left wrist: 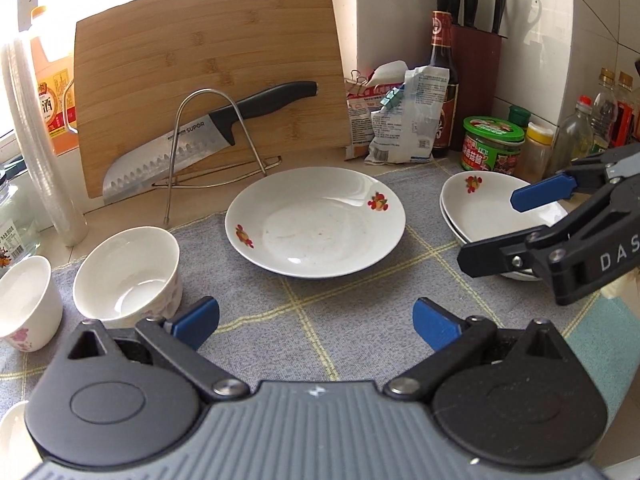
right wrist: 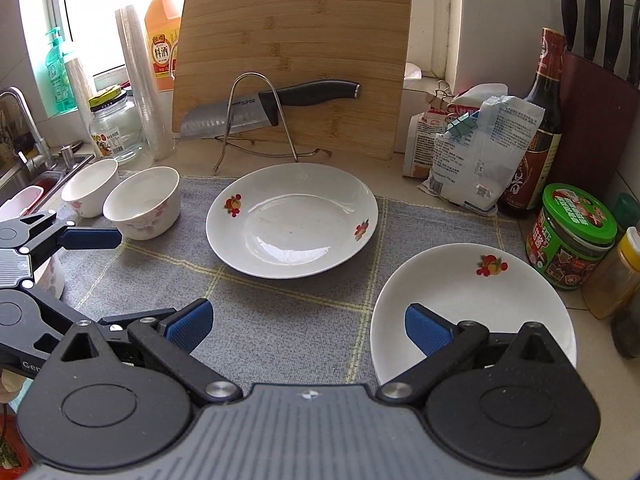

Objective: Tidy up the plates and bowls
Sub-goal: 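Move the right gripper to the white flower-print plate on the mat, then grip the rim of the flower-print plate with the right gripper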

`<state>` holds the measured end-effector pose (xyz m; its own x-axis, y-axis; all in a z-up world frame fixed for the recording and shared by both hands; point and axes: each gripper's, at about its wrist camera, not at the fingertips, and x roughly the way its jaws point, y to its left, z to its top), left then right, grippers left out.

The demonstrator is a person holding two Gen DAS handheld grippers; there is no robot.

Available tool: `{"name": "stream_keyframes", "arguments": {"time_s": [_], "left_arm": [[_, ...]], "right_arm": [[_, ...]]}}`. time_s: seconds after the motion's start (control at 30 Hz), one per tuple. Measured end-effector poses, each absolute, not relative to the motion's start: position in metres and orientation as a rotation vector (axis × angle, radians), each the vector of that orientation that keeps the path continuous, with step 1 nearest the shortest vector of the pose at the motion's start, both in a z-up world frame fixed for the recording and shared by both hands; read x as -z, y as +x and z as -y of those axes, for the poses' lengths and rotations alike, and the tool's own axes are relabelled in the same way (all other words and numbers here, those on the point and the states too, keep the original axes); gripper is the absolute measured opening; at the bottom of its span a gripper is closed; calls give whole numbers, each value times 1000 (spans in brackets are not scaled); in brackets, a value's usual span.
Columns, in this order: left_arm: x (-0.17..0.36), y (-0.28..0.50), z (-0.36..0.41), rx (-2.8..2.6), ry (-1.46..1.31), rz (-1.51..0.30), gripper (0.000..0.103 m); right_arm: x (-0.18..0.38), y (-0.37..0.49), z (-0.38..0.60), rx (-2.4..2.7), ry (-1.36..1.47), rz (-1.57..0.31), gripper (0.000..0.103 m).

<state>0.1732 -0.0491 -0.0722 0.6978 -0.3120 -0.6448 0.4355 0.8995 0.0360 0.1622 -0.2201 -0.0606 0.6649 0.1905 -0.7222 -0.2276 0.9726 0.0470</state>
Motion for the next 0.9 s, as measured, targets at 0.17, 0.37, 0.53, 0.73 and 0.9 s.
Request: {"name": "stream_keyframes", "arguments": {"time_s": [0.17, 0.37, 0.53, 0.73, 0.9], "left_arm": [[84, 183, 57, 339, 173, -724, 102], [102, 194, 75, 280, 185, -786, 102], [112, 201, 84, 262, 172, -817, 102], [122, 215, 89, 257, 167, -839, 102], [129, 227, 91, 265, 146, -860, 102]], "right_arm": [[65, 190, 219, -317, -70, -829, 103], [72, 221, 223, -376, -103, -862, 103], [77, 236, 224, -413, -128, -887, 103], [85, 255, 227, -424, -128, -921, 103], [89, 268, 229, -429, -119, -947, 103]]}}
